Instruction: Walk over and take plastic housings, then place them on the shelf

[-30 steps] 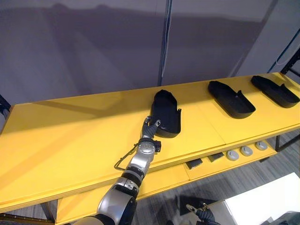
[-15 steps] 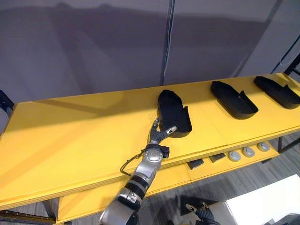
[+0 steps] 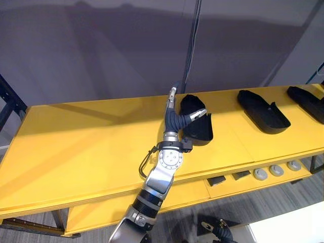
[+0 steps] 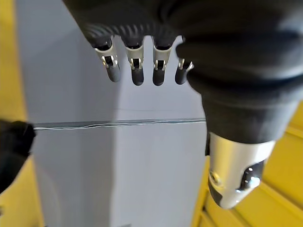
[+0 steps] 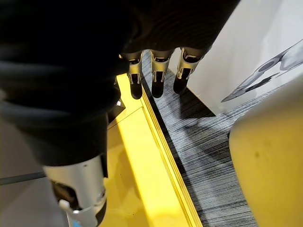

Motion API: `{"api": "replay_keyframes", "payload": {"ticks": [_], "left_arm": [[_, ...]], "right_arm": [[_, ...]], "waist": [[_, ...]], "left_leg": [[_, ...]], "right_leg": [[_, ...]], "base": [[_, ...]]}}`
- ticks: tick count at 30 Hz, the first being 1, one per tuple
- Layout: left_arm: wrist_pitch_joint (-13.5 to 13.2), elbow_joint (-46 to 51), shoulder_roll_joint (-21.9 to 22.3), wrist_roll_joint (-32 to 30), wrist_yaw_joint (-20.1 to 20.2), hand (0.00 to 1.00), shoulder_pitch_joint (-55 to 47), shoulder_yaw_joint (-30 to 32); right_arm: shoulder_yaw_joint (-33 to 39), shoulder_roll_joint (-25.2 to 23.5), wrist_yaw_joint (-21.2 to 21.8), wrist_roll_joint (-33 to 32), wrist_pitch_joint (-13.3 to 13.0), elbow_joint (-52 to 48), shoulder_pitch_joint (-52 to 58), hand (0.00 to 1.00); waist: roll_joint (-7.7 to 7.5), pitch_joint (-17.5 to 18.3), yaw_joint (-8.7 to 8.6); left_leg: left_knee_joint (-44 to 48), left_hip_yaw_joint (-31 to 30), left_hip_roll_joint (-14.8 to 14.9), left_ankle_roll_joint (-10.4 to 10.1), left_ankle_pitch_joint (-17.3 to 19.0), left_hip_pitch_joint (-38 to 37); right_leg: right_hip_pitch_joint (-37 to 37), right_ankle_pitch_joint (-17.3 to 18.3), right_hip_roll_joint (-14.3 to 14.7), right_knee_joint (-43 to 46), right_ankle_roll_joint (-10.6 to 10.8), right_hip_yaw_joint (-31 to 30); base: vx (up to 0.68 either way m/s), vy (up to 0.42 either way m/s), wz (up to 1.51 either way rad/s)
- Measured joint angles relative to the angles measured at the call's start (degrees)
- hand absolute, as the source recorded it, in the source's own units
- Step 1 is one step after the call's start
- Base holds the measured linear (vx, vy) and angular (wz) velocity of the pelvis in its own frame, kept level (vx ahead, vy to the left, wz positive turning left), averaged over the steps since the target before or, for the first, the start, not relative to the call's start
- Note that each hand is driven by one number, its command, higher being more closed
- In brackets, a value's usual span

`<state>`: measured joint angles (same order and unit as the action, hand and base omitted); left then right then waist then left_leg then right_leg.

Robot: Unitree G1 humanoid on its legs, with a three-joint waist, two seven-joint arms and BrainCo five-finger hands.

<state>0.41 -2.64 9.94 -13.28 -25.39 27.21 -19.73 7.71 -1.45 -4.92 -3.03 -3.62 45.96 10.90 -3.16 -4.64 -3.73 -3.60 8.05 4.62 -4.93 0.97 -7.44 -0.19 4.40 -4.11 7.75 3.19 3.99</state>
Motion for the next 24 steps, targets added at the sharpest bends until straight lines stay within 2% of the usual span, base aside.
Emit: {"api": "replay_keyframes", "payload": {"ticks": [4,7,8,12,14,16,18,24], "left_arm": [[-1.7,1.5,-0.1,-0.5,2.2,0.00,0.0,-2.4],[-2.6,1.6,-0.3,-0.5,5.8,0.00,0.1,-6.7],[-2.9,1.4,-0.5,-0.6,7.4,1.00,0.1,-8.9],[-4.3,-1.3,-1.3,-5.1,13.0,1.00,-0.2,-15.9],[-4.6,-2.8,-1.9,-5.9,14.9,1.00,-0.7,-17.4],[-5.5,-5.0,-4.0,-6.2,17.3,1.00,-3.8,-17.8],[-5.6,-6.9,-5.1,-6.1,18.6,1.00,-6.0,-17.9],[-6.2,-10.0,-9.4,-6.1,22.5,1.00,-7.6,-19.3]], "right_arm": [[0.0,0.0,0.5,0.0,-0.1,0.0,0.3,0.00],[0.0,0.1,0.9,0.0,-0.1,0.0,0.4,0.00],[0.0,0.3,1.1,0.0,-0.1,0.0,0.4,0.00],[-2.2,1.3,1.6,0.0,-0.1,0.2,0.4,0.00],[-2.2,1.6,1.7,0.0,-0.2,0.3,0.2,0.00],[-2.1,2.0,1.8,0.0,-0.2,0.9,-0.4,0.00],[-2.1,2.2,1.9,0.1,-0.3,1.9,-1.2,0.00],[-2.2,2.9,2.1,0.4,-0.3,4.8,-3.3,0.00]], "waist": [[0.01,0.0,0.69],[0.09,0.1,1.25],[0.16,0.1,1.24],[0.67,0.5,1.18],[1.00,0.7,1.02],[1.87,1.2,-0.12],[2.11,1.3,-0.82],[2.43,1.1,-1.64]], "left_leg": [[0.2,0.1,0.0,0.0,0.0,0.2],[0.2,0.0,0.0,0.1,0.1,0.3],[0.3,0.0,0.0,0.2,0.2,0.3],[0.4,0.2,-0.1,0.7,0.5,0.5],[0.4,0.5,-0.1,0.7,0.5,0.6],[-0.1,1.0,0.1,0.7,0.5,0.3],[-0.2,1.0,0.3,0.7,0.5,0.3],[-0.3,1.4,0.6,0.7,0.5,0.6]], "right_leg": [[0.0,0.0,0.0,-0.1,0.0,0.1],[0.0,0.1,0.0,-0.1,0.0,0.2],[0.0,0.1,0.0,-0.1,0.0,0.2],[-0.3,0.1,0.0,-0.1,0.0,-0.1],[-0.6,0.0,0.1,-0.1,0.0,-0.2],[-0.6,0.0,0.4,-0.4,0.0,-0.6],[-0.6,-0.1,0.7,-0.7,-0.1,-0.7],[0.2,-2.1,1.6,-4.3,-0.6,-1.2]], "base": [[0.00,0.000,0.00],[0.00,0.000,0.00],[0.00,0.000,0.00],[-0.01,0.007,-0.02],[-0.01,0.009,-0.06],[0.00,0.004,-0.10],[0.01,-0.002,-0.04],[0.01,0.000,-0.06]]}}
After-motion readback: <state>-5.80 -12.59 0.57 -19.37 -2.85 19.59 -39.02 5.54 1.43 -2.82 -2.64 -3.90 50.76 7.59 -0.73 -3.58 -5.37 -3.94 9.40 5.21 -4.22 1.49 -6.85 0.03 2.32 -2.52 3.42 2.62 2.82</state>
